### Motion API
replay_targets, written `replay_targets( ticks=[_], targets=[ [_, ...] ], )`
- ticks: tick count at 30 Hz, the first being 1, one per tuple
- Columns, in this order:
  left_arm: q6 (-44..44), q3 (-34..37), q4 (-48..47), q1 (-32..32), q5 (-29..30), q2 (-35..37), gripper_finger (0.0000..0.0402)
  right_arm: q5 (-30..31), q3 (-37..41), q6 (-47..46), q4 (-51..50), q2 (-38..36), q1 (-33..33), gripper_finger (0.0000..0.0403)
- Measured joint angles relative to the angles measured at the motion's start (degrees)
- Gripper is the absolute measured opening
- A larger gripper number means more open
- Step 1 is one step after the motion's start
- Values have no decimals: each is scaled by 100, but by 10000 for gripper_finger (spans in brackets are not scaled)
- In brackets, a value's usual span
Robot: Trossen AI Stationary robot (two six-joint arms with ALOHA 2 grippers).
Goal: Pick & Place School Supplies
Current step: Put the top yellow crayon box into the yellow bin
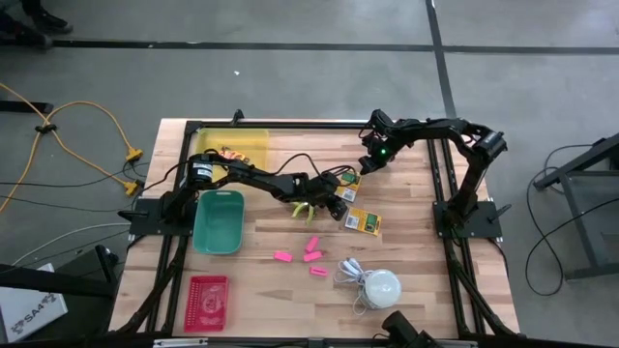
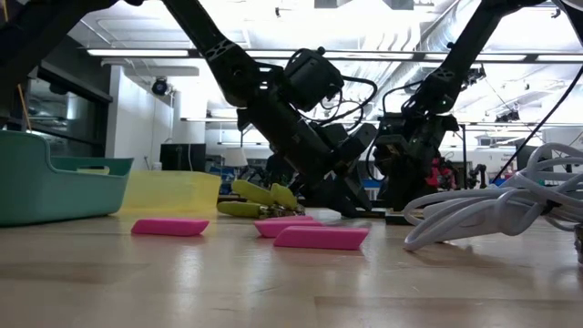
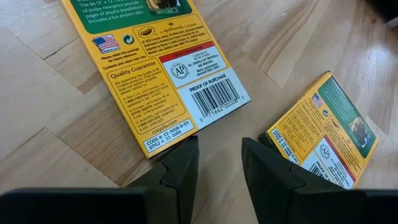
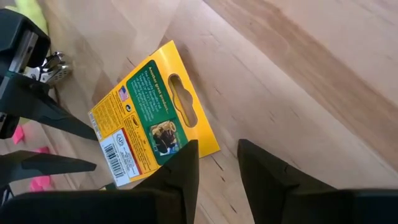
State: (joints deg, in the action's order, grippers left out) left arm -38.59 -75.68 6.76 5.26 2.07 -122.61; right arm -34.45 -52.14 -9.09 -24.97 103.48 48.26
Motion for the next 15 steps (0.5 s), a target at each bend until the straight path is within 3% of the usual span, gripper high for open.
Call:
replay_targets(
  ticks=[15],
  targets=[
    [0,2,-11,0,2,0,121,67,0,-233,28,0,-149,103]
  ],
)
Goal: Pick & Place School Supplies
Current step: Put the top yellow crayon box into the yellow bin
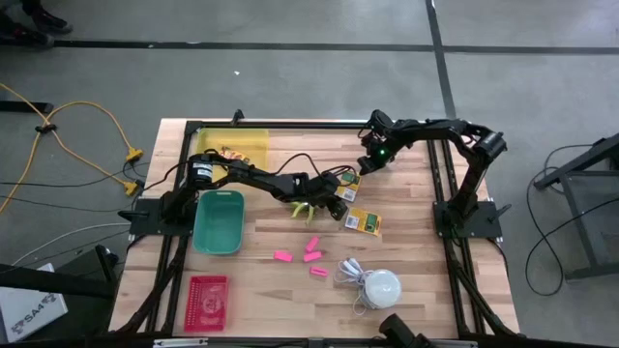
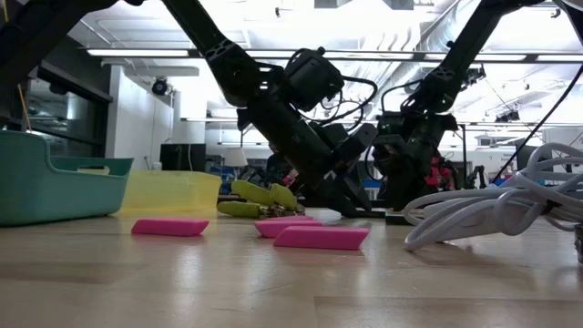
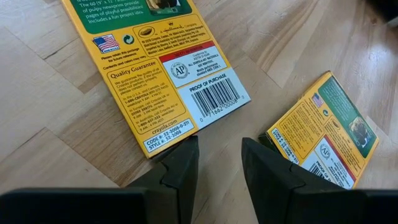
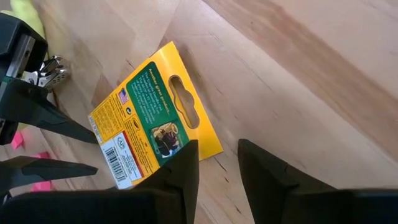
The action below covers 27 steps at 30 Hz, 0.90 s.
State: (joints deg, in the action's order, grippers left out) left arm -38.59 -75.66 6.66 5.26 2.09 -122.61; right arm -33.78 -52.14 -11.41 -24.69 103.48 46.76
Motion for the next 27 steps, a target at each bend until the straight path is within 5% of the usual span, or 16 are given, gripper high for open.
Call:
replay_targets(
  ticks=[27],
  targets=[
    [0,4,-7,0,-70,0,121,-397,9,-14,266,2,-37,103]
  ],
)
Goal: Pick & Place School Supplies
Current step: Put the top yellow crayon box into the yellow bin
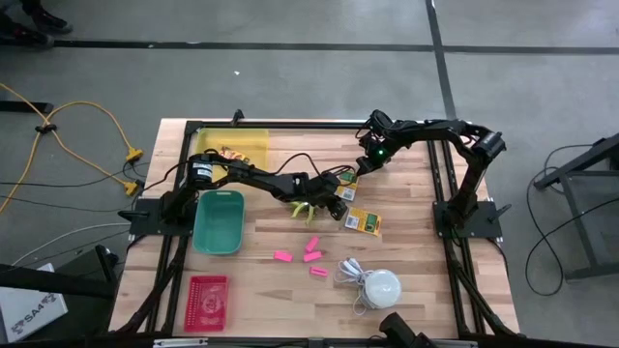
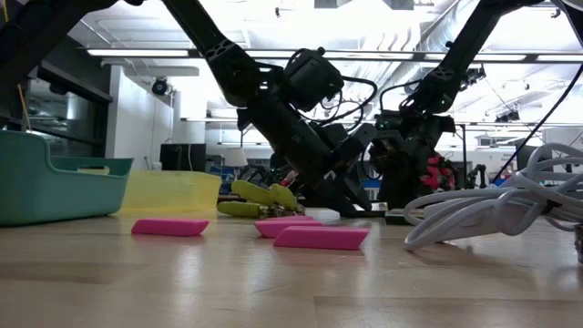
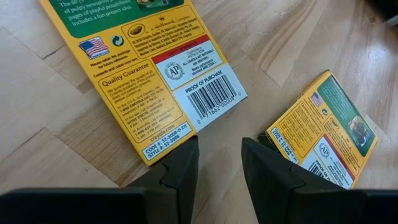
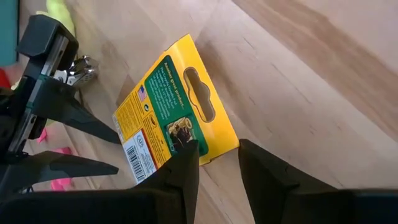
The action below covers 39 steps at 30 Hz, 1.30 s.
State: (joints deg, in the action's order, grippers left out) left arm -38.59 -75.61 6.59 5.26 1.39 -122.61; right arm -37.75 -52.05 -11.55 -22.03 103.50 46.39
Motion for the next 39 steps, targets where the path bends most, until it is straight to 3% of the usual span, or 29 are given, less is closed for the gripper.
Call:
replay_targets(
  ticks=[11,18,39],
  targets=[
    [2,2,2,0,-3,0,121,-19,0,24,35,2,254,103],
    [2,2,2,0,-4,0,121,342,0,87,-1,2,232,103],
    [-2,2,2,-2,-11,0,121,427,-17,109,134,68,160,103]
  ],
)
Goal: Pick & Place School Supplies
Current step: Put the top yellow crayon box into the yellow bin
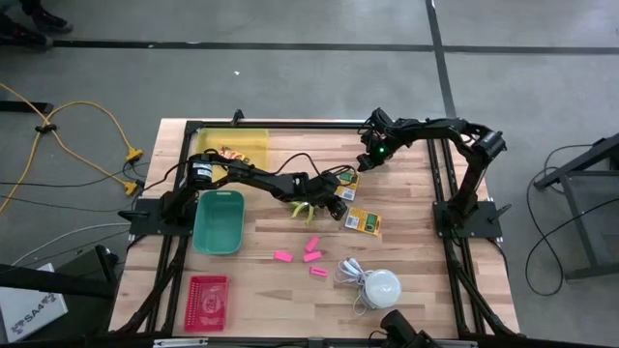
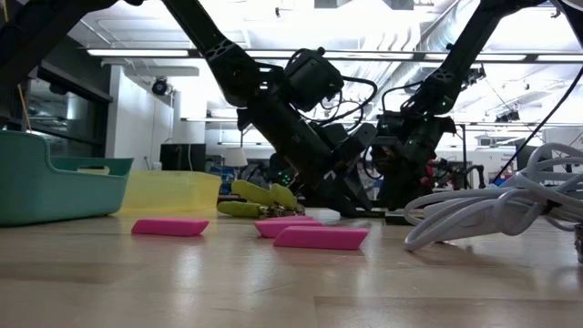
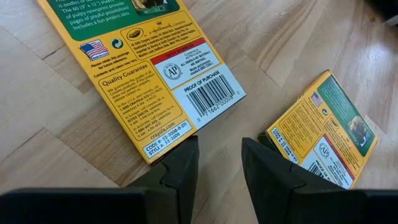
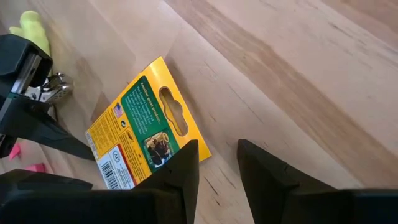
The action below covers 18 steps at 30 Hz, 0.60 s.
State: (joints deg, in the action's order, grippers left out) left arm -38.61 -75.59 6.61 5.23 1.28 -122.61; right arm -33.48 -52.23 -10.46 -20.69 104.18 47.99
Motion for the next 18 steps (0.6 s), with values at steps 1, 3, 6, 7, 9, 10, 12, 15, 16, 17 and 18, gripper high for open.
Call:
replay_targets(
  ticks=[1,3,6,7,9,10,12,15,16,17,18],
  targets=[
    [0,0,0,0,2,0,121,-2,0,-2,-2,0,2,103],
    [0,0,-1,0,2,0,121,32,0,-10,2,-2,-27,103],
    [0,0,-1,0,2,0,121,86,-1,-11,0,-4,-70,103],
    [0,0,-1,0,2,0,121,108,-2,-7,-2,-4,-88,103],
    [0,0,0,0,2,0,121,132,-7,5,-14,-9,-123,103],
    [0,0,0,0,2,0,121,136,-7,11,-22,-13,-138,103],
    [-2,0,0,0,2,0,121,103,-7,15,-30,-13,-145,103],
    [-25,0,0,0,2,0,121,52,-7,17,-51,-10,-145,103],
    [-26,0,0,0,2,0,121,1,-4,17,-64,-6,-145,103],
    [-26,0,0,0,2,0,121,-53,-2,14,-77,-4,-147,103],
    [-28,0,0,0,2,0,121,-96,0,2,-97,-2,-149,103]
  ],
)
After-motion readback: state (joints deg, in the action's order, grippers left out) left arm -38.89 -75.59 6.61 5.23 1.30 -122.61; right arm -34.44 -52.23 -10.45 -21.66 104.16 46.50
